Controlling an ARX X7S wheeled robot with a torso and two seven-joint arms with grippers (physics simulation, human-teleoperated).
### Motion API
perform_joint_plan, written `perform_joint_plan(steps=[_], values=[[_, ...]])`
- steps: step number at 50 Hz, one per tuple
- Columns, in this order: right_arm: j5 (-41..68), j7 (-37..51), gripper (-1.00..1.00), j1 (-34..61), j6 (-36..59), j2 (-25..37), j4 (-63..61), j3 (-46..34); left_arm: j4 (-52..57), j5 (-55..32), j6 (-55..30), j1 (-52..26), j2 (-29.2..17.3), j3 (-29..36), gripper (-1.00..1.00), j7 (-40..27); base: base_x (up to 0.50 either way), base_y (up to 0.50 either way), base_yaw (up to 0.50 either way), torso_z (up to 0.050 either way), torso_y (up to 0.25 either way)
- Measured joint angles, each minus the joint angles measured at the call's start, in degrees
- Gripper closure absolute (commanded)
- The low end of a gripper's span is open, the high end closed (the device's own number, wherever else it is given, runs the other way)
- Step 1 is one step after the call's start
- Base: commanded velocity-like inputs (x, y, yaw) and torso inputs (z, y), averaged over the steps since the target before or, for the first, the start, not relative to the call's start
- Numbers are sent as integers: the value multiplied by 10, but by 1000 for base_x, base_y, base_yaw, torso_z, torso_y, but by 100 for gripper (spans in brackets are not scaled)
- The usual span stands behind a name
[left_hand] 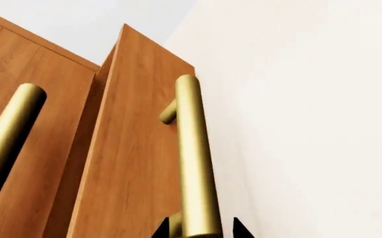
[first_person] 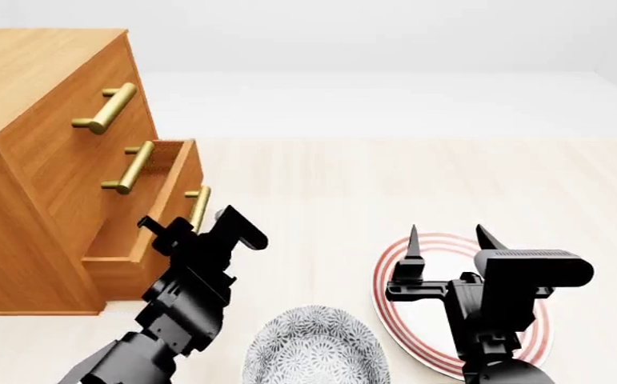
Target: Open the bottom drawer of the cabinet.
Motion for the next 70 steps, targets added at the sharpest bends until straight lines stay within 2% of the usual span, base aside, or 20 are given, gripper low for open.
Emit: perform_joint_plan(steps=[24,25,52,62,70], values=[[7,2,-100,-4,-11,4,6,1,-21,14,-10,-5,32,18,100,-13,1,0,-1,0,0],[7,2,-100,-4,-11,4,6,1,-17,14,-11,-4,31,19,-100,-11,0,0,0,0,0],[6,8,-100,0,-15,6,8,-9,217,-18,-94,27,-13,19,-100,-3,0,0,0,0,0],[6,10,-100,1,-17,7,11,-11,414,-73,-172,30,-37,-88,-100,-3,0,0,0,0,0],[7,11,-100,3,-18,8,14,-13,526,-133,-262,18,-30,-225,-100,3,0,0,0,0,0]])
